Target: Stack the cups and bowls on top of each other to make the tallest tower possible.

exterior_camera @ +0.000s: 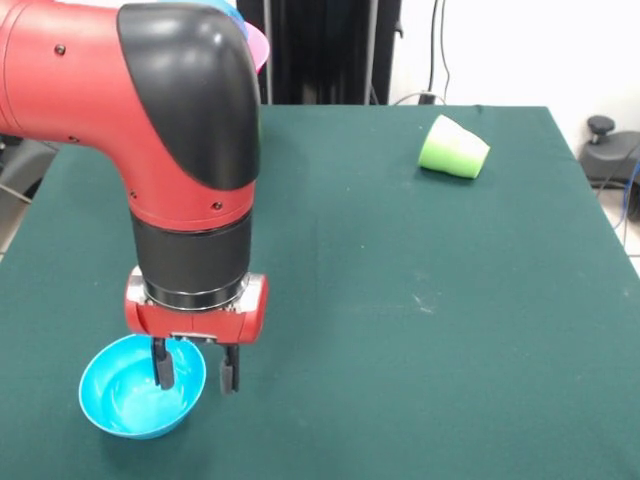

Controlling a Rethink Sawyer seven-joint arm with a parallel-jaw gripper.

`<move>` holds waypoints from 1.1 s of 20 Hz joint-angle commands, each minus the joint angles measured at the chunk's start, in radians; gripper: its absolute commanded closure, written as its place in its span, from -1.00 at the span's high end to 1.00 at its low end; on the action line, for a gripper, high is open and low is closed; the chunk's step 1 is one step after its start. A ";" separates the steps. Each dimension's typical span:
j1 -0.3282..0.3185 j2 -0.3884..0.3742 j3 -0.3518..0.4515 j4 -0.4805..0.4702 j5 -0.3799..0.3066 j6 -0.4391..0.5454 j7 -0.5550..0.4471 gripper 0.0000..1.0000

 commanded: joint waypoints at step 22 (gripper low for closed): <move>-0.014 0.075 0.031 0.020 -0.032 -0.033 -0.100 1.00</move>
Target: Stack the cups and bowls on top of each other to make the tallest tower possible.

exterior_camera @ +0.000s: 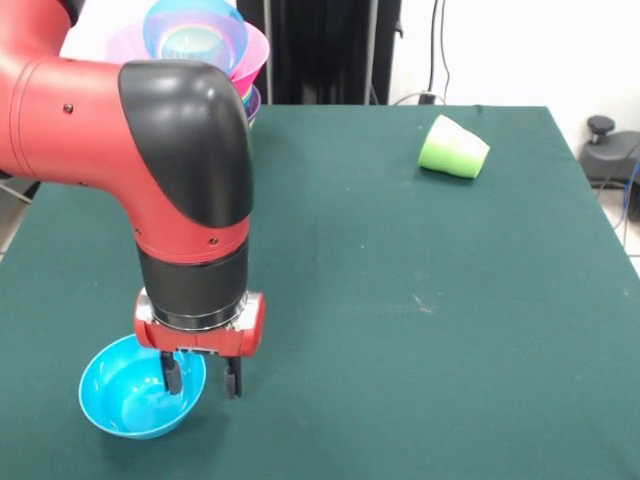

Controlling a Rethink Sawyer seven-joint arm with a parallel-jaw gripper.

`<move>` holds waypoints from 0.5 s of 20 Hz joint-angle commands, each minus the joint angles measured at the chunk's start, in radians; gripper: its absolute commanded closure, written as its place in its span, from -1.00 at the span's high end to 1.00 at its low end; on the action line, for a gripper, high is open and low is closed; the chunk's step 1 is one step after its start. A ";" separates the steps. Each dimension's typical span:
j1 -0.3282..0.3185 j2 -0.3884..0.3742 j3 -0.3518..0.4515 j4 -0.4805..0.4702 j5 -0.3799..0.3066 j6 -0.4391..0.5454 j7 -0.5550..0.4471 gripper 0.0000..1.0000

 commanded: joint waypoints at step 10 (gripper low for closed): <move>0.013 0.017 0.022 0.008 -0.048 -0.064 -0.086 -1.00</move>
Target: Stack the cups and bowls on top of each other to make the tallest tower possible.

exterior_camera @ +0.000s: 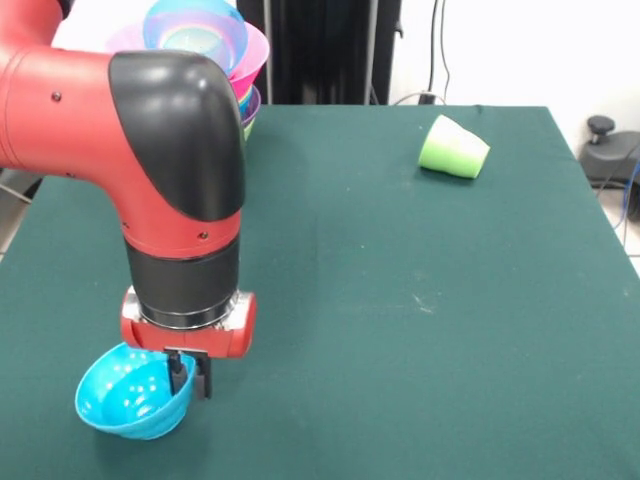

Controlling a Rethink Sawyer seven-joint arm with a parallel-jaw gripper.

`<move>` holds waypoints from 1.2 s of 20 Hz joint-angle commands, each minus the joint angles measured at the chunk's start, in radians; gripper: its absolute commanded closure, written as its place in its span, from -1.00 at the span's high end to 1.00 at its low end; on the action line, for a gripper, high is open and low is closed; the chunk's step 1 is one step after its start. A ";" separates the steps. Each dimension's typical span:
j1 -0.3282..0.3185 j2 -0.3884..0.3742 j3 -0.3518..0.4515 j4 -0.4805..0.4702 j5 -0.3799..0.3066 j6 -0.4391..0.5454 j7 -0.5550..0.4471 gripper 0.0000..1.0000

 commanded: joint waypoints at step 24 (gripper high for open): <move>0.151 -0.260 -0.125 0.360 0.134 0.002 0.222 -1.00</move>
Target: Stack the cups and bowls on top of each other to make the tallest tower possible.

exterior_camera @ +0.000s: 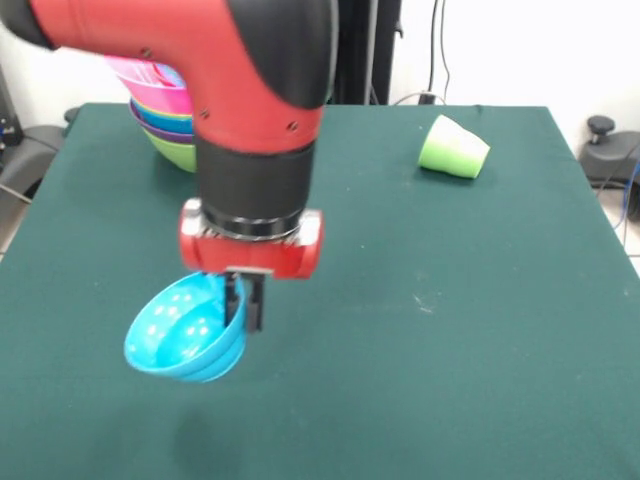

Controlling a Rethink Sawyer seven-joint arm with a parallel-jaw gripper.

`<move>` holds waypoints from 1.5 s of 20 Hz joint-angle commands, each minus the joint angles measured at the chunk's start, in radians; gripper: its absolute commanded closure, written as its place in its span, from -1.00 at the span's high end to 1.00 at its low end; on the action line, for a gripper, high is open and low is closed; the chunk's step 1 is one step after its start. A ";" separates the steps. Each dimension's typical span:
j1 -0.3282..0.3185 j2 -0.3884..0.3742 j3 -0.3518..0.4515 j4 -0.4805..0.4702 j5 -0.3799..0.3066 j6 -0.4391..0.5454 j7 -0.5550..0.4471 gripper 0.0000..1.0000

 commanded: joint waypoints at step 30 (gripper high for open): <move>0.117 -0.334 -0.144 0.446 0.252 0.129 0.217 -1.00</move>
